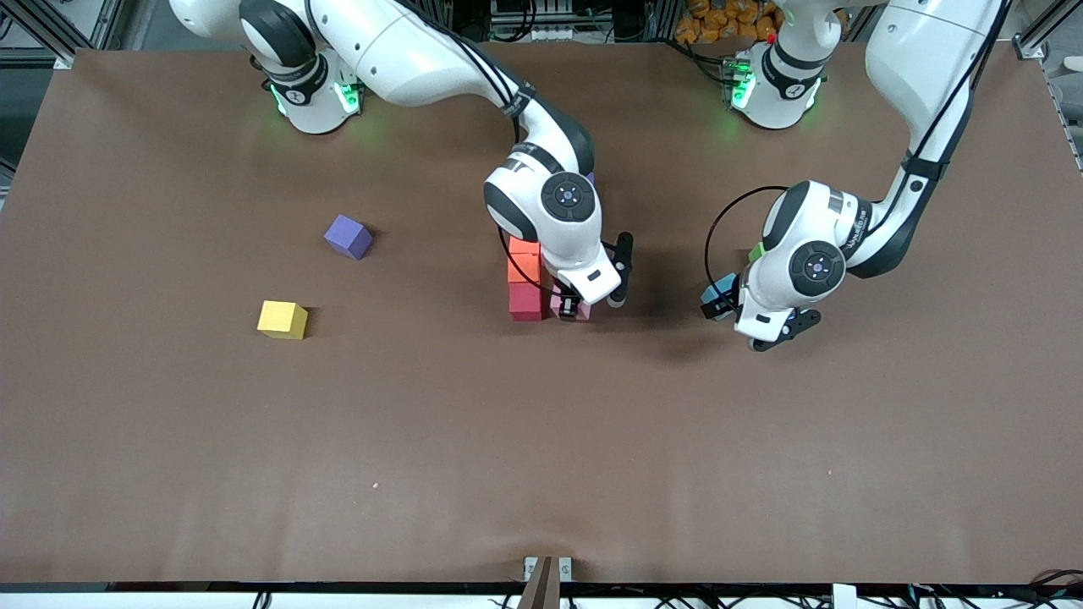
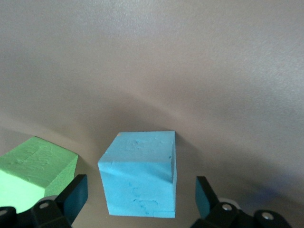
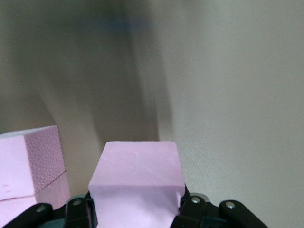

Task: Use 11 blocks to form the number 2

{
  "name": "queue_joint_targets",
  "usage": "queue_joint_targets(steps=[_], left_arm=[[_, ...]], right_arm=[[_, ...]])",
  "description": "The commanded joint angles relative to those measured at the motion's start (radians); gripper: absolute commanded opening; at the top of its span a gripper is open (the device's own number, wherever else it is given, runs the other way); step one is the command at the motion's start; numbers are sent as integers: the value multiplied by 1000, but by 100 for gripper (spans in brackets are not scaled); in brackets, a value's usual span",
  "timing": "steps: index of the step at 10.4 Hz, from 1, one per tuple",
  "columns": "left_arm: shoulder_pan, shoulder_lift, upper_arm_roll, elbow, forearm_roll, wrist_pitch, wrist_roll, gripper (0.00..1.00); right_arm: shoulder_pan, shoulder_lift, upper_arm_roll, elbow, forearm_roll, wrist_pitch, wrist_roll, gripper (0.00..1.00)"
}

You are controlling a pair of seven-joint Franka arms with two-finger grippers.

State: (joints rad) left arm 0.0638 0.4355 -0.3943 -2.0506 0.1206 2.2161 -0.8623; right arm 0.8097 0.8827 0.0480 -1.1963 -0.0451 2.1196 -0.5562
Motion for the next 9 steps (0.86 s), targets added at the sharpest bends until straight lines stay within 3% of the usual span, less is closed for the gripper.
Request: queue_joint_targets(steps=[1, 4, 7, 9], left_arm=[[14, 31, -9, -8, 14, 37, 6, 100], [21, 77, -8, -8, 27, 86, 6, 97], [40, 83, -8, -2, 45, 89, -7, 54], [44, 75, -8, 7, 39, 88, -20, 48]], right_arm=[[23, 42, -7, 43, -53, -30, -11, 53], [31, 73, -7, 58, -108, -38, -11, 53], [48, 87, -10, 61, -140, -44, -10, 53], [55, 91, -10, 61, -142, -55, -5, 53]])
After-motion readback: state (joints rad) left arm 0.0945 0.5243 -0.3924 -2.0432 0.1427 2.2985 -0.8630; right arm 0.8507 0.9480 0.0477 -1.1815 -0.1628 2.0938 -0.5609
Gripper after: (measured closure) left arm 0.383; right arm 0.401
